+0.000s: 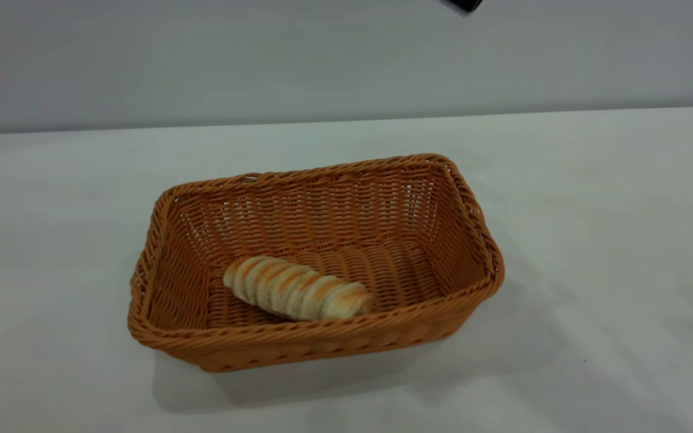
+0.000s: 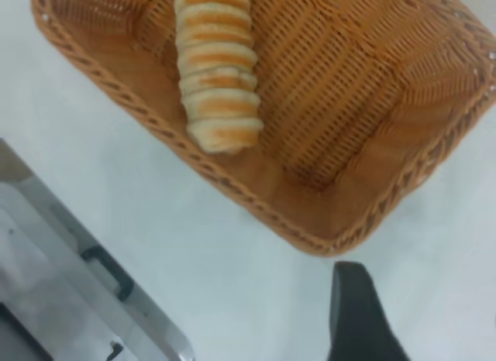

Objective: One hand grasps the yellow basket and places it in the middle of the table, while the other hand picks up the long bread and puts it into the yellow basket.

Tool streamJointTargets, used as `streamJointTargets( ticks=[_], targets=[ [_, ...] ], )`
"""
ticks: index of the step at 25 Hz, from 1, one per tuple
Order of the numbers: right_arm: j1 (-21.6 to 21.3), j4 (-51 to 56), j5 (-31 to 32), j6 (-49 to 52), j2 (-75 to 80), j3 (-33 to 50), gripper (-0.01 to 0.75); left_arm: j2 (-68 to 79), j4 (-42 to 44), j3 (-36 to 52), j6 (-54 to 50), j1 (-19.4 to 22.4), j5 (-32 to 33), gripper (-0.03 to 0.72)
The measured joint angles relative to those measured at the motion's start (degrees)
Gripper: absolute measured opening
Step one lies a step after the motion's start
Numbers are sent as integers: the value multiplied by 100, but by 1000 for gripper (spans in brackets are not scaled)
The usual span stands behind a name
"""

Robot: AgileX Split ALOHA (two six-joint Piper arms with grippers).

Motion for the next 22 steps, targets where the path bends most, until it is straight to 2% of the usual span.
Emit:
streamJointTargets(
  ticks=[4, 12, 17, 22],
  targets=[
    [0, 48, 347, 28, -469, 0, 464, -748, 128, 388, -168, 0, 460, 559],
    [0, 96, 407, 112, -1657, 240, 464, -2151, 135, 933, -199, 0, 1282, 559],
    [0, 147, 407, 317, -2675, 788, 464, -2707, 135, 945, -325, 0, 1625, 559],
    [0, 235, 407, 459, -3818, 1685, 464, -2947, 135, 969, -435, 0, 2028, 559]
  ],
)
